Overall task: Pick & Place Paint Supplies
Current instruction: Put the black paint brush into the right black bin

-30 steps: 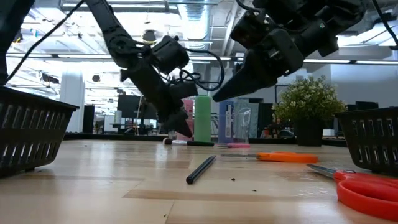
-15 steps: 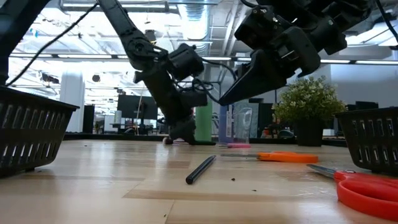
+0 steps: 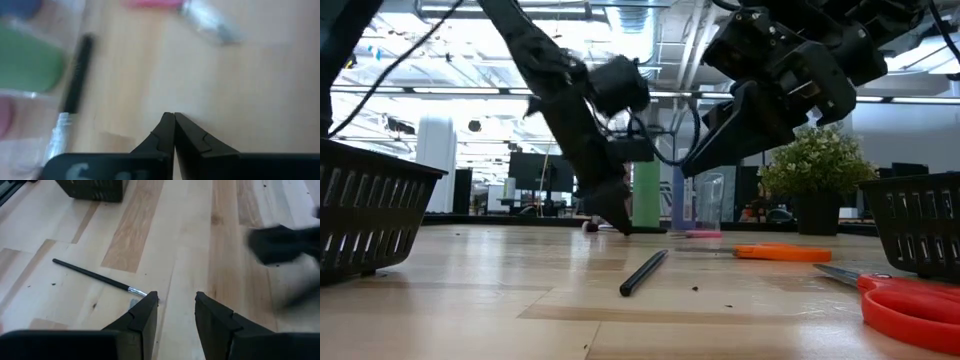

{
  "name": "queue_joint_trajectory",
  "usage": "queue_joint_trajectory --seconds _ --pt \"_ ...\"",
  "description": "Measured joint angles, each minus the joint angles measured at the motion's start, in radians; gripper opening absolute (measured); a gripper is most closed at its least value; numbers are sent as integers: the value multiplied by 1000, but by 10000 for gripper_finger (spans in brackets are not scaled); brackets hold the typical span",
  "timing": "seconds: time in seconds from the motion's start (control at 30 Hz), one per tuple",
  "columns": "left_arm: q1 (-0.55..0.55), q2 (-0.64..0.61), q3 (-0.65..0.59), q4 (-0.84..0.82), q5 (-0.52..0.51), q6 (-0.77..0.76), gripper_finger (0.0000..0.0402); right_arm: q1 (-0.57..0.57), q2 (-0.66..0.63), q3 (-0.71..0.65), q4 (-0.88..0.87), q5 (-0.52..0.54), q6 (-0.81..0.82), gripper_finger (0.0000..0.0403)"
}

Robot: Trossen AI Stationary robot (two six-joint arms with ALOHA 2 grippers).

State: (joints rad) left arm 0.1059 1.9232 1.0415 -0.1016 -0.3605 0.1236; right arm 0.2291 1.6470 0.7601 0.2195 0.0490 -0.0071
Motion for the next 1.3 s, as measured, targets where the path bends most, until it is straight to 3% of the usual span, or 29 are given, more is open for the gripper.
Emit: queue_joint_trajectory --seconds 0.2,0.33,0.43,0.57,0.7,0.83,1.1,1.3 --pt "23 -252 -187 137 1 -136 0 41 0 0 21 0 -17 117" --pt "116 -398 -341 219 29 -300 0 73 0 0 110 3 -55 117" --pt "187 -441 -452 330 98 -395 0 96 0 0 209 11 -103 112" --pt "244 -441 -504 408 127 -484 0 115 0 0 278 48 -151 97" --pt "271 -391 -503 425 55 -503 0 123 0 -1 286 85 -162 78" --pt "299 -322 -469 436 54 -501 0 124 0 -1 287 87 -163 66" --pt "318 -146 -385 437 129 -497 0 125 0 -1 272 91 -150 62" --pt "301 -127 -367 442 205 -489 0 125 0 -1 243 91 -144 62"
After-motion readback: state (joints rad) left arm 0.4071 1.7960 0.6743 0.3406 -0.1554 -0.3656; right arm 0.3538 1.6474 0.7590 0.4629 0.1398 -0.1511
